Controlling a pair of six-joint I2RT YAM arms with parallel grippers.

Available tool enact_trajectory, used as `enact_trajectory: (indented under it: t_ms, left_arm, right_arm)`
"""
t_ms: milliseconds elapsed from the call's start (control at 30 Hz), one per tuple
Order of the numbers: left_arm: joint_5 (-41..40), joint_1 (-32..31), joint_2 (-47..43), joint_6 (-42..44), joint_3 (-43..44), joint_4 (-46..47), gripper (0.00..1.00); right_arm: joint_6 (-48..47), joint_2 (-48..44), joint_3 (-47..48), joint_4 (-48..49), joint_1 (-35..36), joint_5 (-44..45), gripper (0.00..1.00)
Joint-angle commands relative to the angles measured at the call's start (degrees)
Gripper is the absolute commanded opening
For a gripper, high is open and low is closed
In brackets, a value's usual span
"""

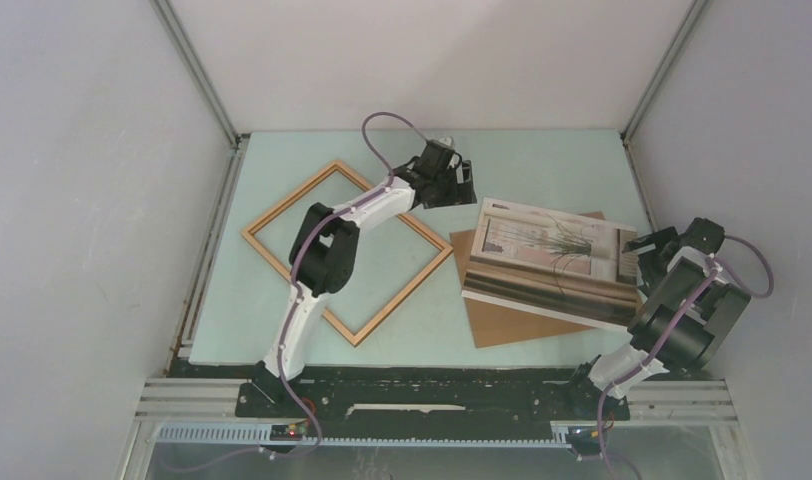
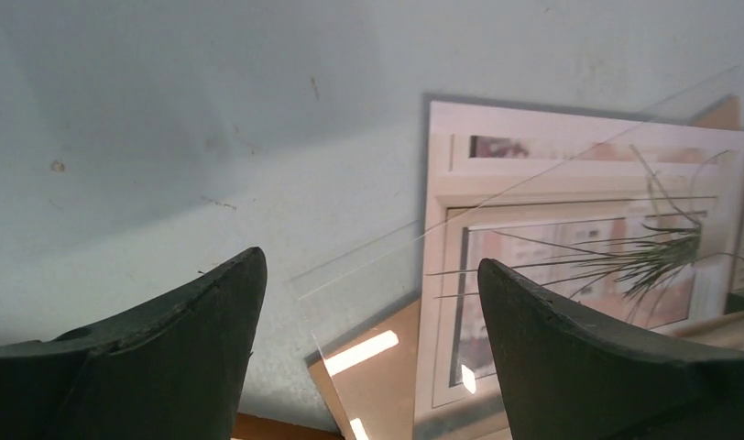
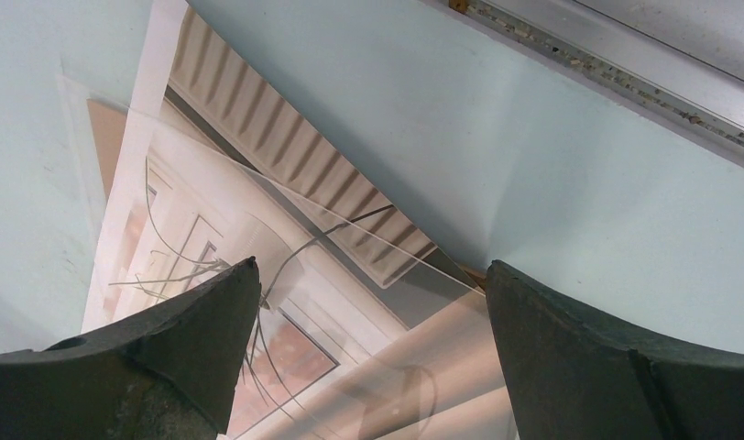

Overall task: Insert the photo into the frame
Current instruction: Pick up the photo frame item at the center of the board.

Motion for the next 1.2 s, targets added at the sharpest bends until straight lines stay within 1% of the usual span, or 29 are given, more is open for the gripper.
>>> enact_trajectory:
  t_ms: [0,100,233,300,467,567,733,867,1033,1167]
  left_arm:
    - [-2.3,-0.4,0.9,-2.9,2.2,-0.9,0.92]
    - [-1.1,-0.6,1.3,-4.6,1.3,-1.2,0.91]
    - [1.8,-0.5,-0.1,-5.2,-2.8,3.2,0.91]
    - [3.1,-0.6,-0.8,-5.7,-4.5,4.5,0.9]
    - [1.5,-0.5,-3.3,-7.1,-9.7,6.8,0.91]
    - [4.7,-0.5,-3.1,-7.9,-10.3,8.3,0.91]
    - [9.9,-0.6,-4.4,-10.5,-14.6,13.4,0.9]
    - [9.9,-0.5,-6.7,-11.3,-18.4,16.8,0.9]
    - [10.5,-0.5,-8.3,-11.3,-19.3,18.3,0.89]
    - [13.1,-0.5,-10.5,-12.8,-22.2,24.1,0.9]
  right_arm:
    - [0.4,-1.5,2.1,0.0,-0.3,0.1,0.99]
    - [0.3,-1.1,2.2,0.0,-0.2,0.2,0.99]
    - [0.6,0.5,2.2,0.4,-0.1,0.2,0.99]
    - [0.8,1.3,2.2,0.6,0.0,1.6,0.99]
    - [1.1,3.7,2.6,0.6,0.6,1.8,0.99]
    - [1.1,3.7,2.6,0.6,0.8,1.8,0.99]
    - [1.0,3.4,2.6,0.4,1.1,2.7,0.99]
    - [0.8,3.0,2.6,0.2,1.5,3.9,0.99]
    - [0.7,3.5,2.6,0.4,1.8,3.8,0.99]
    - [0.7,3.4,2.6,0.5,1.8,3.8,0.99]
